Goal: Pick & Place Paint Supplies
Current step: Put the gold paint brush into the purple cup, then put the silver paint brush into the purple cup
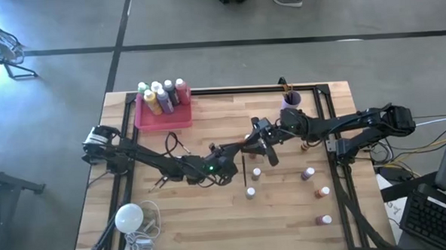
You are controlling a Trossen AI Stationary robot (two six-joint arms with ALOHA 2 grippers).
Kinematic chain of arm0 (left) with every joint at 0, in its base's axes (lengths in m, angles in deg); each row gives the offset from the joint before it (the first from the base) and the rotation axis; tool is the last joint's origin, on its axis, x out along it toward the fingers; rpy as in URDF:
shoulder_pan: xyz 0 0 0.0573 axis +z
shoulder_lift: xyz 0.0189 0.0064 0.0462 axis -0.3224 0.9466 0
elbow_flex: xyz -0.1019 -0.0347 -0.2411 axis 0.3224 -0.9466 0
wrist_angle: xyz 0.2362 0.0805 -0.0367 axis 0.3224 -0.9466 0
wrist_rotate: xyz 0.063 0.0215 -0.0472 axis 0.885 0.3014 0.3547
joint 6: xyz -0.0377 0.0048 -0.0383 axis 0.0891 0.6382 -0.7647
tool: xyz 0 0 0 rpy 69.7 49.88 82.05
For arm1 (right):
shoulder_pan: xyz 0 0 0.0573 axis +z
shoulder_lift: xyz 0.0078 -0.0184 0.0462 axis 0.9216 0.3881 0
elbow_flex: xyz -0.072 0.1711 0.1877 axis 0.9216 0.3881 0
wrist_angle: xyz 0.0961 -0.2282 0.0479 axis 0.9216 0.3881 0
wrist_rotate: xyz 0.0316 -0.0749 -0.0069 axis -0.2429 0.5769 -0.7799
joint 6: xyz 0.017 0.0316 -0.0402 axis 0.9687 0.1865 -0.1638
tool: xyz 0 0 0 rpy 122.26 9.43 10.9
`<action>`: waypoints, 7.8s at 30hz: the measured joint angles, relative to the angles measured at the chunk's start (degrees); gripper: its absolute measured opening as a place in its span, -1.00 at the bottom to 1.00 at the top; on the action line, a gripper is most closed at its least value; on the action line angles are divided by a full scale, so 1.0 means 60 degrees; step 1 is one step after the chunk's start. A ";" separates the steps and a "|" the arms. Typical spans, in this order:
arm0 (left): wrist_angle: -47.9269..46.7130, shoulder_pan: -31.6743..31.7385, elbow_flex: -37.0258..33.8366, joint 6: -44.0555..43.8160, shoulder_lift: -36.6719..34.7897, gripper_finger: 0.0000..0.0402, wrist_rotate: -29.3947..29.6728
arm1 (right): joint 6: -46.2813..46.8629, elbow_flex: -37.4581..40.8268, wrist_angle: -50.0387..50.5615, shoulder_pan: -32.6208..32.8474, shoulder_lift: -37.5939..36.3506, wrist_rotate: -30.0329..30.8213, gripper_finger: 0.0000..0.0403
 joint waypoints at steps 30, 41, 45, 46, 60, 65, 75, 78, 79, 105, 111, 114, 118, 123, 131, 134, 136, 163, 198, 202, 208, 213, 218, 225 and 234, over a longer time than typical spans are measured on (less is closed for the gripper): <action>-0.0321 -0.0007 0.0011 -0.4024 -0.0678 -0.29 0.0334 | -0.0701 0.0029 0.0037 -0.0004 -0.0015 -0.0024 -0.95; -0.0469 0.0614 -0.0944 -0.9646 -0.2726 -0.06 0.2524 | -0.1605 -0.0032 0.0055 -0.0103 -0.0997 0.0021 -0.95; -0.0623 0.0908 -0.1805 -1.1584 -0.3423 -0.06 0.2539 | -0.2443 -0.0136 0.0283 -0.0157 -0.1551 0.0471 -0.94; -0.0624 0.0985 -0.2049 -1.2053 -0.3579 -0.06 0.2540 | -0.2715 -0.0150 0.0409 -0.0157 -0.1710 0.0678 -0.94; -0.0633 0.1383 -0.4765 -1.7342 -0.4897 -0.06 -0.0587 | -0.4540 -0.0280 0.2935 -0.0164 -0.3720 0.4310 -0.94; -0.0612 0.1388 -0.4887 -1.8506 -0.4980 -0.06 -0.2554 | -0.4915 -0.0280 0.4002 -0.0164 -0.4349 0.6940 -0.94; -0.0688 0.1384 -0.4899 -1.9165 -0.4980 -0.06 -0.3806 | -0.4906 -0.0280 0.5218 -0.0691 -0.5171 0.9990 -0.94; -0.0701 0.1384 -0.4899 -1.9165 -0.4980 -0.06 -0.3806 | -0.4906 -0.0280 0.5238 -0.1124 -0.5311 1.0012 -0.94; -0.0700 0.1384 -0.4899 -1.9165 -0.4980 -0.06 -0.3806 | -0.4886 -0.0280 0.5280 -0.1292 -0.5337 1.0012 -0.94; -0.0787 0.1385 -0.4972 -1.9267 -0.4972 -0.06 -0.3803 | -0.3321 -0.0280 0.7324 -0.3359 -0.5257 0.9158 -0.94; -0.0894 0.1386 -0.4972 -1.9287 -0.4972 -0.06 -0.3803 | -0.3176 -0.0280 0.7355 -0.3694 -0.4830 0.8846 -0.94; -0.0978 0.1388 -0.4972 -1.9294 -0.4971 -0.06 -0.3803 | -0.3140 -0.0280 0.7382 -0.3855 -0.4581 0.8628 -0.94; -0.1046 0.1388 -0.4972 -1.9334 -0.4971 -0.06 -0.3803 | -0.3032 -0.0280 0.7664 -0.4071 -0.4341 0.8608 -0.94; -0.1049 0.1388 -0.4972 -1.9376 -0.4972 -0.06 -0.3803 | -0.2863 -0.0223 0.7801 -0.4334 -0.4226 0.7964 -0.94; -0.1049 0.1388 -0.4972 -1.9376 -0.4969 -0.06 -0.3803 | -0.2724 0.0289 0.7751 -0.4704 -0.4229 0.7790 -0.94; -0.1049 0.1388 -0.4972 -1.9376 -0.4969 -0.06 -0.3803 | -0.2684 0.0518 0.7556 -0.4837 -0.4229 0.7497 -0.94; -0.1049 0.1388 -0.4972 -1.9376 -0.4969 -0.06 -0.3803 | -0.2679 0.0669 0.7343 -0.4902 -0.4229 0.7382 -0.94; -0.1052 0.1388 -0.4972 -1.9409 -0.4969 -0.06 -0.3803 | -0.2615 0.1708 0.6675 -0.5082 -0.4229 0.7145 -0.94; -0.1992 0.1369 -0.4960 -1.9862 -0.4995 -0.06 -0.3748 | -0.2801 -0.0628 0.6319 -0.4837 -0.4808 0.1482 -0.20; -0.3025 0.1351 -0.4639 -2.0209 -0.5230 -0.06 -0.3736 | -0.2804 -0.0430 0.5326 -0.4146 -0.4797 0.0157 -0.30; -0.7763 0.1348 -0.3092 -2.1098 -0.5533 -0.06 -0.3049 | -0.3309 -0.0328 0.4652 -0.2801 -0.4537 -0.0063 -0.46; -1.2958 0.1405 -0.1128 -2.3028 -0.5258 -0.06 -0.2321 | -0.3847 -0.0328 0.3672 -0.1862 -0.4078 -0.0064 -0.58; -1.5066 0.1402 -0.0352 -2.2933 -0.4855 -0.06 -0.2129 | -0.4404 -0.0324 0.2783 -0.1347 -0.3313 -0.0040 -0.67; -1.6196 0.1567 -0.0346 -2.1994 -0.4330 -0.06 -0.2663 | -0.4454 -0.0317 0.1699 -0.1235 -0.2166 -0.0042 -0.76; -1.7067 0.2356 -0.0345 -2.0065 -0.3074 -0.14 -0.2789 | -0.4400 -0.0313 0.1235 -0.1235 -0.1835 -0.0063 -0.67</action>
